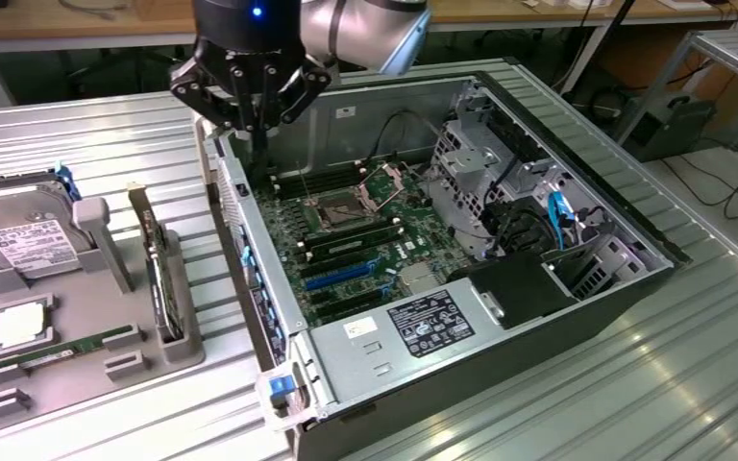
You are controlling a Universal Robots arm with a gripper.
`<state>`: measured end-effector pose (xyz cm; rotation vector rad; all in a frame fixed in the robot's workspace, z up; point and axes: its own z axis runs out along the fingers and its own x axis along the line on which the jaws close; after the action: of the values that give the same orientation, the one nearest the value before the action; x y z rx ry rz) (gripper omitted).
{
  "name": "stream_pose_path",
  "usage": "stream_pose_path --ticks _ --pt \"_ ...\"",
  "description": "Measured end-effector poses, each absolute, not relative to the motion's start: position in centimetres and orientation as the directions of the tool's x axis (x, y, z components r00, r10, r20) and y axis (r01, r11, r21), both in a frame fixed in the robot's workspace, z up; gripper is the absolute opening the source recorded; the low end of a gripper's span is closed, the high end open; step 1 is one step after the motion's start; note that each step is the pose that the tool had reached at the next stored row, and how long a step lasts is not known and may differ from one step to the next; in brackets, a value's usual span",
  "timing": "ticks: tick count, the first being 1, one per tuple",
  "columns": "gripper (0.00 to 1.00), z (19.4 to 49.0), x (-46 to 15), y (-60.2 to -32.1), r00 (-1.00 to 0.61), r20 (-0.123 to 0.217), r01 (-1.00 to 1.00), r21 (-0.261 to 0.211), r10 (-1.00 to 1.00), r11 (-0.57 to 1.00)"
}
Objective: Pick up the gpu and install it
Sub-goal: 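Reach for the gpu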
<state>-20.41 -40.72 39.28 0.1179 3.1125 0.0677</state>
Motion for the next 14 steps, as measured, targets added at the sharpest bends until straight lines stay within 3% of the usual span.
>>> stream_pose_path --ticks 14 --pt "0.11 37.5 -27.0 -41.4 -0.997 -0.025 0.075 0.044 0.076 0.996"
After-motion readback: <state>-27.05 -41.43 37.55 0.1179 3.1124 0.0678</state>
